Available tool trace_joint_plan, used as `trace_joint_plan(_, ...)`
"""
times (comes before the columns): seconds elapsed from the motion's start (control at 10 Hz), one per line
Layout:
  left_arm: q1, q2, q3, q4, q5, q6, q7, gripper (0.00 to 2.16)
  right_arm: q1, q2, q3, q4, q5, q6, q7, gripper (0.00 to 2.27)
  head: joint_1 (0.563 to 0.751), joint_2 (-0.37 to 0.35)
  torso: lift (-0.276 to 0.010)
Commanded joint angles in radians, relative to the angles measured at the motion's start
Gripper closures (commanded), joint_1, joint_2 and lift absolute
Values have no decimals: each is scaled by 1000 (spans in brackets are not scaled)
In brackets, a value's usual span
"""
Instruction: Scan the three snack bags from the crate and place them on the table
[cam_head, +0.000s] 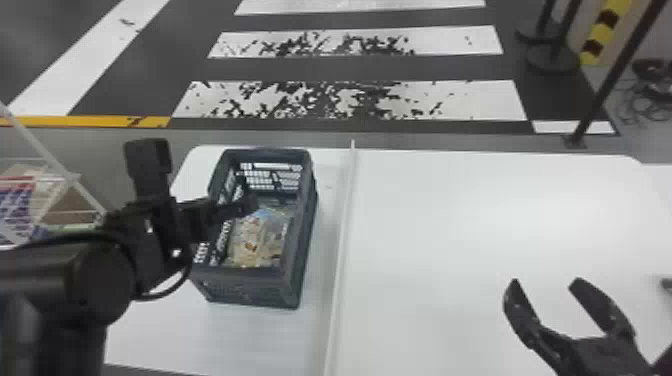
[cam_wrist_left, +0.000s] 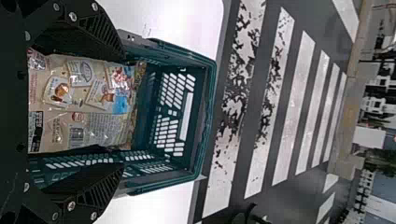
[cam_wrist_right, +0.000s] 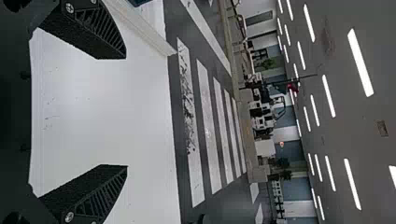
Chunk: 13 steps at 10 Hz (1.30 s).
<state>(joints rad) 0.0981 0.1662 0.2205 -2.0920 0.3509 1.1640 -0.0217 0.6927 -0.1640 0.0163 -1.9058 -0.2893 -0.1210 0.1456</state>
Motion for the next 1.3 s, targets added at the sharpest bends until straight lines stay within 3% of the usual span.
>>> trace_joint_plan(0.0, -113, -1, -32, 135, -9, 75, 0, 194, 1, -11, -3, 21, -10, -21, 0, 97, 695, 117, -36)
trace_joint_plan(0.2, -210, -2, -93, 233, -33, 148, 6, 211, 8, -25, -9, 17, -44, -30, 9, 97, 695, 85, -36)
trace_joint_plan(0.6, -310, -1, -150, 336, -135, 323, 49, 215, 11, -39, -32, 16, -82, -30, 18, 97, 695, 58, -36)
trace_joint_plan(0.9, -356, 9, -150, 466, -151, 299, 32, 215, 25, -42, -41, 16, -93, -73, 18, 97, 695, 70, -36)
trace_joint_plan(1.0, -371, 9, -150, 512, -155, 247, 9, 215, 28, -42, -45, 17, -94, -76, 18, 97, 695, 68, -36)
trace_joint_plan(1.2, -437, 6, -182, 652, -168, 161, 5, 211, 41, -42, -53, 19, -96, -104, 18, 97, 695, 61, -36)
